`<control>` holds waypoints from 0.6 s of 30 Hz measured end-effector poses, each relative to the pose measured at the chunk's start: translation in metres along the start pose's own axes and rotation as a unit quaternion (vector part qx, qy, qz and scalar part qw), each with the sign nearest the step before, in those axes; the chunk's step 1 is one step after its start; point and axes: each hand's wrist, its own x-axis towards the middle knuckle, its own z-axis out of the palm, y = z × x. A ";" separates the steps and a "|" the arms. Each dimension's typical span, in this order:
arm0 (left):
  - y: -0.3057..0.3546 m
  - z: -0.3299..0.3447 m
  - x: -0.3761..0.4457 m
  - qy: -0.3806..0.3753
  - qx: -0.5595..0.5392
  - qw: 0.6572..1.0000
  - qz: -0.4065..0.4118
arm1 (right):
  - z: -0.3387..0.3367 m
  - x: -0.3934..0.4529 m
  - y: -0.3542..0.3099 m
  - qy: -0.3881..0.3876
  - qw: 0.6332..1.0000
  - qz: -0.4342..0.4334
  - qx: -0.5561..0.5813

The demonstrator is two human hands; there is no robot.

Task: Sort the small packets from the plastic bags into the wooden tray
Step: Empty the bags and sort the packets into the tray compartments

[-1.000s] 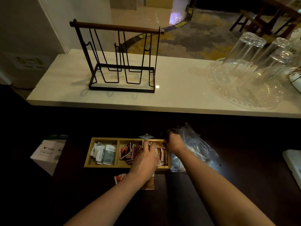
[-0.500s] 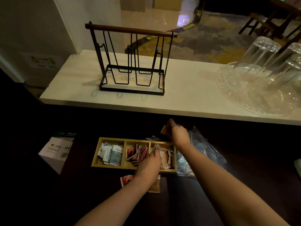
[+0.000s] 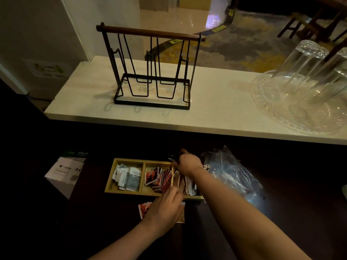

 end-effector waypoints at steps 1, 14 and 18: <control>-0.004 0.002 -0.008 -0.011 0.007 1.000 0.019 | 0.000 0.000 0.000 0.012 1.000 0.006 0.025; -0.047 -0.004 -0.048 -0.108 0.122 0.979 -0.124 | -0.017 -0.030 0.023 0.125 0.815 0.075 0.561; -0.048 0.002 -0.049 -0.157 0.120 0.961 -0.193 | -0.006 -0.085 0.017 0.062 0.808 0.040 0.584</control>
